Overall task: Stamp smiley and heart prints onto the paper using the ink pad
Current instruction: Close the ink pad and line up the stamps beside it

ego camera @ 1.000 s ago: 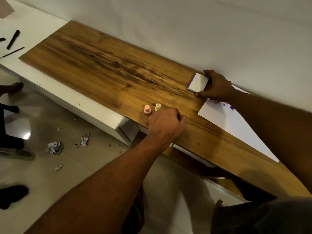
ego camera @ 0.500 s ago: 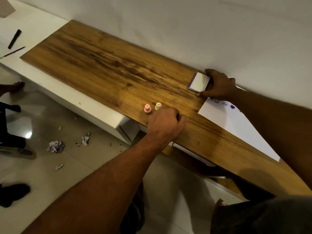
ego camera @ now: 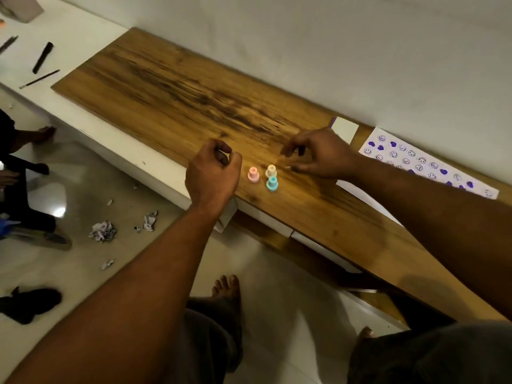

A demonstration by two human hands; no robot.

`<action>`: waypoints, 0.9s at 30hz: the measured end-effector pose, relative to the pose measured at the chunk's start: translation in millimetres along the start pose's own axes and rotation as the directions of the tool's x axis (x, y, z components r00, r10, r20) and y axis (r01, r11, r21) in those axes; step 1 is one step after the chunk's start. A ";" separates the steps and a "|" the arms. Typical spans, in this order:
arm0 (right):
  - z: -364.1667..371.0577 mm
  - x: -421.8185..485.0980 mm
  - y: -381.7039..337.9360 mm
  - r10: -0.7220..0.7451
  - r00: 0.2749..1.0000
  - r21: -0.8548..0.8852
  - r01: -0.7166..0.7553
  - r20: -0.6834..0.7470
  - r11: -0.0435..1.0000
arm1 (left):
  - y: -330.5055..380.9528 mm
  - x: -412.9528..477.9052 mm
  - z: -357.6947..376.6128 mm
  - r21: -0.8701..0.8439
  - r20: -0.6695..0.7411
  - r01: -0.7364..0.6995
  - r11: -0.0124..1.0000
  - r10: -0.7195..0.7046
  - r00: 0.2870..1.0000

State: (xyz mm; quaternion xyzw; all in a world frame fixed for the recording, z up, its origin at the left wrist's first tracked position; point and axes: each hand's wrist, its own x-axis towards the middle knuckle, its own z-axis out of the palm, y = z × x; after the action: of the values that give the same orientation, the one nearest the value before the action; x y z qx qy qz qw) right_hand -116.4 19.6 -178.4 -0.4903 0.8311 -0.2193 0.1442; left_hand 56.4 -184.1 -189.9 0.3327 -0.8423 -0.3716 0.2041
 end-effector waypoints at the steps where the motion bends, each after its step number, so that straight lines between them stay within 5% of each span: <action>1: 5.9 5.3 -3.6 -0.011 1.000 -0.020 0.012 0.029 1.000 | -8.8 4.9 -1.9 0.016 0.050 0.022 1.000 -0.022 0.999; 6: 21.3 22.0 -8.9 -0.051 0.996 -0.061 0.055 0.074 0.997 | -34.5 18.5 -4.3 0.155 0.375 0.072 0.985 -0.126 0.918; 16: 24.1 46.7 -7.3 -0.029 0.994 -0.135 0.044 0.109 0.990 | -23.4 17.4 27.6 0.191 0.338 -0.027 0.981 -0.040 0.940; 20: 10.3 62.1 10.9 0.069 0.993 -0.317 -0.095 -0.091 0.944 | -22.7 19.8 39.4 0.152 0.290 -0.022 0.988 -0.024 0.957; 27: -32.9 67.8 68.5 0.442 0.849 -0.233 -0.511 -0.291 0.827 | -18.9 30.1 51.5 0.128 0.321 -0.004 0.992 -0.037 0.946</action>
State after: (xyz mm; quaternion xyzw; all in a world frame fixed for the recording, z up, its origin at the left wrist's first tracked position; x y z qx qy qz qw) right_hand -215.2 -3.5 -186.4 -0.2541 0.9617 -0.1003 0.0233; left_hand 12.7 -189.8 -234.4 0.2867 -0.8835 -0.3685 0.0390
